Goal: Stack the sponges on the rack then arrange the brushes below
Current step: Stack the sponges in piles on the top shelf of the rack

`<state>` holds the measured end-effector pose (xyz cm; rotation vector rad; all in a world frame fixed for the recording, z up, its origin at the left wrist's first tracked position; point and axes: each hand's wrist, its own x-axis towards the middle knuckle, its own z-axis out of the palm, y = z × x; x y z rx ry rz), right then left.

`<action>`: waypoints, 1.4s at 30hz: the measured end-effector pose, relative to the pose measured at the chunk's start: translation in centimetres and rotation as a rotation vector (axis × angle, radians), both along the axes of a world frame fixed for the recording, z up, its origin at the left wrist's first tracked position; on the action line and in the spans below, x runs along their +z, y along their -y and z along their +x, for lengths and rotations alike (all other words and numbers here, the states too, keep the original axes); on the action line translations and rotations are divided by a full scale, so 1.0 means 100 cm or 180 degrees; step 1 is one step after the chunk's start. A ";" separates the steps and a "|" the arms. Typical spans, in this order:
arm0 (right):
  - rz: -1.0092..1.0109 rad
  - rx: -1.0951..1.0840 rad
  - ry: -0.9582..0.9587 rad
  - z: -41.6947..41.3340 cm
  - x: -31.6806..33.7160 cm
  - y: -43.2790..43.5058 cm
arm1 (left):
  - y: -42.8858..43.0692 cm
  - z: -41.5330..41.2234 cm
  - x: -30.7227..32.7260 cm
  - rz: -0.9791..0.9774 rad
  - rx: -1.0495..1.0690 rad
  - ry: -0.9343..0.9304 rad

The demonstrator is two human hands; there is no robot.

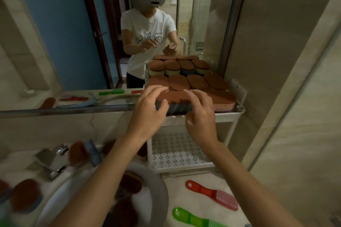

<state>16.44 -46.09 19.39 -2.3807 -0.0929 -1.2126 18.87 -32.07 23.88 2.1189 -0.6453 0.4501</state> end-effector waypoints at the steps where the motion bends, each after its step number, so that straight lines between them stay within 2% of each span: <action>1: 0.0156 0.0218 -0.0012 -0.003 0.000 -0.014 | -0.013 -0.006 -0.001 -0.0165 0.0093 -0.0071; 4: 0.0572 0.0758 -0.0290 -0.010 -0.012 -0.061 | -0.058 -0.020 -0.021 -0.0630 0.0411 -0.0476; 7: 0.0836 0.1107 -0.0924 -0.013 -0.044 -0.113 | -0.111 -0.030 -0.065 -0.0889 0.0796 -0.1053; 12: 0.0857 0.1395 -0.2339 -0.022 -0.107 -0.201 | -0.203 -0.051 -0.147 -0.0733 0.1563 -0.1764; 18: 0.0440 0.1759 -0.3109 -0.027 -0.152 -0.326 | -0.332 -0.064 -0.195 -0.0180 0.1962 -0.2617; 24: -0.0014 0.1768 -0.3524 -0.018 -0.178 -0.449 | -0.458 -0.062 -0.215 -0.0069 0.2382 -0.2782; 28: -0.0116 0.1609 -0.3598 0.000 -0.192 -0.496 | -0.521 -0.037 -0.223 0.0091 0.2530 -0.2700; 35: -0.0135 0.0897 -0.3505 0.048 -0.208 -0.513 | -0.586 0.021 -0.246 0.0825 0.2553 -0.2513; 39: -0.0039 0.0431 -0.3824 0.072 -0.212 -0.509 | -0.601 0.042 -0.256 0.1498 0.2438 -0.2741; 42: -0.0029 0.0163 -0.4111 0.083 -0.217 -0.508 | -0.604 0.048 -0.260 0.1520 0.2375 -0.2816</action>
